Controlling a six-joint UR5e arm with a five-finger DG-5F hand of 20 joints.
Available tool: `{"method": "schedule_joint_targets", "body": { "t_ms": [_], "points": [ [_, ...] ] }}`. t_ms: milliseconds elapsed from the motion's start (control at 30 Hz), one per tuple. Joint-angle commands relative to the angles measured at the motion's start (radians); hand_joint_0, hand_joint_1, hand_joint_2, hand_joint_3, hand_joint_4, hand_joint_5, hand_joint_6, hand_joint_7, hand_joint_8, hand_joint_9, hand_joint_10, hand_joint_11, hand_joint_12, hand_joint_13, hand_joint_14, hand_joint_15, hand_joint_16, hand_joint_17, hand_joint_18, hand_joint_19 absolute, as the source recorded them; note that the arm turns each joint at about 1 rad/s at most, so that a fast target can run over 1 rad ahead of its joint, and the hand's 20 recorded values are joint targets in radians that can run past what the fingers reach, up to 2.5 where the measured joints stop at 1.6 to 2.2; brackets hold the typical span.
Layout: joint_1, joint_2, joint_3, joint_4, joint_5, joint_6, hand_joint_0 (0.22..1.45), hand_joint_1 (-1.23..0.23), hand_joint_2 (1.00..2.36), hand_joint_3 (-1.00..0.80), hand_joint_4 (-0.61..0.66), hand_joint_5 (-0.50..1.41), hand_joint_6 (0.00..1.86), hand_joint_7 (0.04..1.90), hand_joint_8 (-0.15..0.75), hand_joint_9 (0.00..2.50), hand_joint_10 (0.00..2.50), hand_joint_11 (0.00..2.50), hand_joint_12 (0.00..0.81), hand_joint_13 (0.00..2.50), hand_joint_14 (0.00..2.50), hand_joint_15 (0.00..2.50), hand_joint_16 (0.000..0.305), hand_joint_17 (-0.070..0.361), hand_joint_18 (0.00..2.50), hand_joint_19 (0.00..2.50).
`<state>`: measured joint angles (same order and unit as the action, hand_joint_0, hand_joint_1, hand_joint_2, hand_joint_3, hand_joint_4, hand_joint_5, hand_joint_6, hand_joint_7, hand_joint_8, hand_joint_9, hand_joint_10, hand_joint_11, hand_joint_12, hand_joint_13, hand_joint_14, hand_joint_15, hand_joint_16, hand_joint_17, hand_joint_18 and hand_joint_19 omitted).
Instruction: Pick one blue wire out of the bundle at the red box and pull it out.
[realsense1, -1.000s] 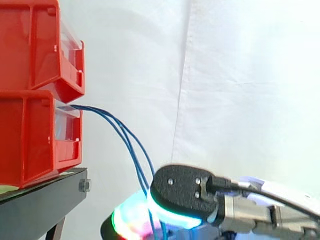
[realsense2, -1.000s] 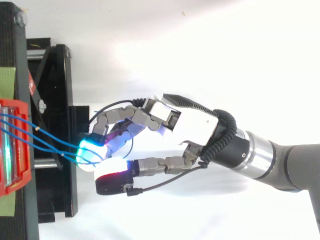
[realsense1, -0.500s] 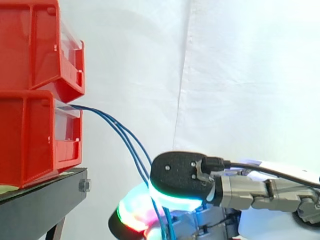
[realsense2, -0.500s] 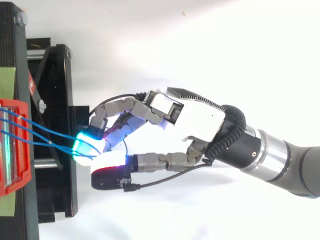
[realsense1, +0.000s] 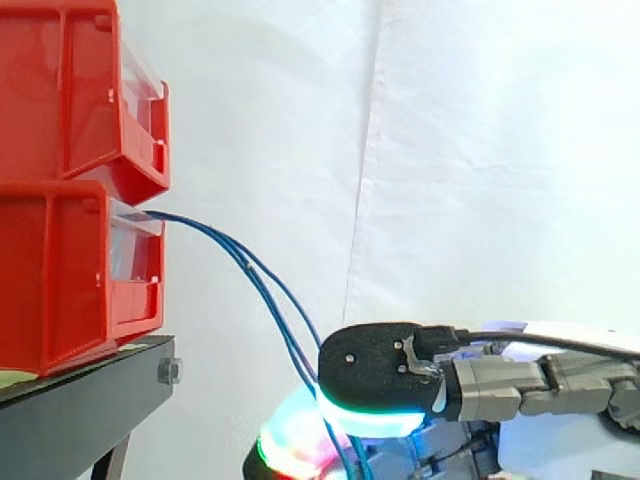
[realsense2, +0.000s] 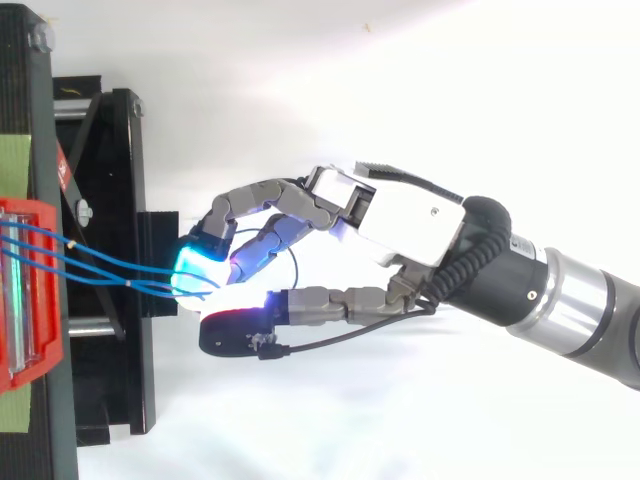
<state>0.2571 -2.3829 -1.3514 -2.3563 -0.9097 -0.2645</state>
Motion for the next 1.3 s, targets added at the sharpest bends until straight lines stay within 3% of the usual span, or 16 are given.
{"method": "schedule_joint_targets", "body": {
  "t_ms": [0, 100, 233, 400, 700, 933, 1133, 1267],
  "points": [
    [-0.001, 0.011, 0.0, -0.02, 0.0, 0.002, 0.7, -0.85, 1.02, -0.12, 0.28, -0.2, 0.87, 0.88, 0.345, 0.89, 0.02, 0.58, 0.433, 0.99, 0.02, 0.46, 0.058, 0.132, 0.82, 0.56],
    [-0.002, 0.024, 0.0, -0.044, 0.0, 0.004, 0.68, -0.85, 1.02, -0.11, 0.31, -0.19, 0.86, 0.93, 0.349, 0.94, 0.02, 0.59, 0.435, 1.0, 0.02, 0.46, 0.058, 0.131, 0.82, 0.56],
    [-0.006, 0.042, 0.0, -0.06, 0.0, 0.001, 0.61, -0.75, 1.02, -0.12, 0.31, -0.17, 0.82, 0.98, 0.37, 1.01, 0.02, 0.53, 0.462, 1.03, 0.01, 0.45, 0.064, 0.144, 0.87, 0.55],
    [-0.007, 0.06, 0.0, -0.093, -0.002, -0.001, 0.61, -0.72, 1.02, -0.14, 0.28, -0.16, 0.8, 1.01, 0.377, 1.03, 0.02, 0.53, 0.47, 1.03, 0.01, 0.45, 0.064, 0.145, 0.86, 0.56],
    [-0.009, 0.073, 0.0, -0.132, -0.005, 0.013, 0.68, -0.85, 1.02, -0.21, 0.28, -0.2, 0.87, 0.9, 0.353, 0.93, 0.02, 0.61, 0.443, 1.0, 0.02, 0.47, 0.059, 0.133, 0.83, 0.55],
    [-0.009, 0.074, 0.0, -0.132, -0.005, 0.014, 0.74, -0.88, 1.0, -0.5, 0.29, -0.2, 0.87, 0.89, 0.353, 0.93, 0.02, 0.61, 0.435, 1.01, 0.02, 0.47, 0.058, 0.131, 0.85, 0.54],
    [-0.01, 0.074, 0.0, -0.132, -0.006, 0.013, 0.72, -0.88, 1.0, -0.5, 0.3, -0.19, 0.88, 0.91, 0.359, 0.98, 0.02, 0.63, 0.439, 1.05, 0.02, 0.48, 0.057, 0.129, 0.88, 0.54],
    [-0.01, 0.074, 0.0, -0.132, -0.005, 0.016, 0.59, -0.69, 1.0, -0.5, 0.27, -0.16, 0.84, 0.98, 0.36, 1.05, 0.02, 0.59, 0.449, 1.07, 0.02, 0.49, 0.058, 0.131, 0.87, 0.57]
  ]
}}
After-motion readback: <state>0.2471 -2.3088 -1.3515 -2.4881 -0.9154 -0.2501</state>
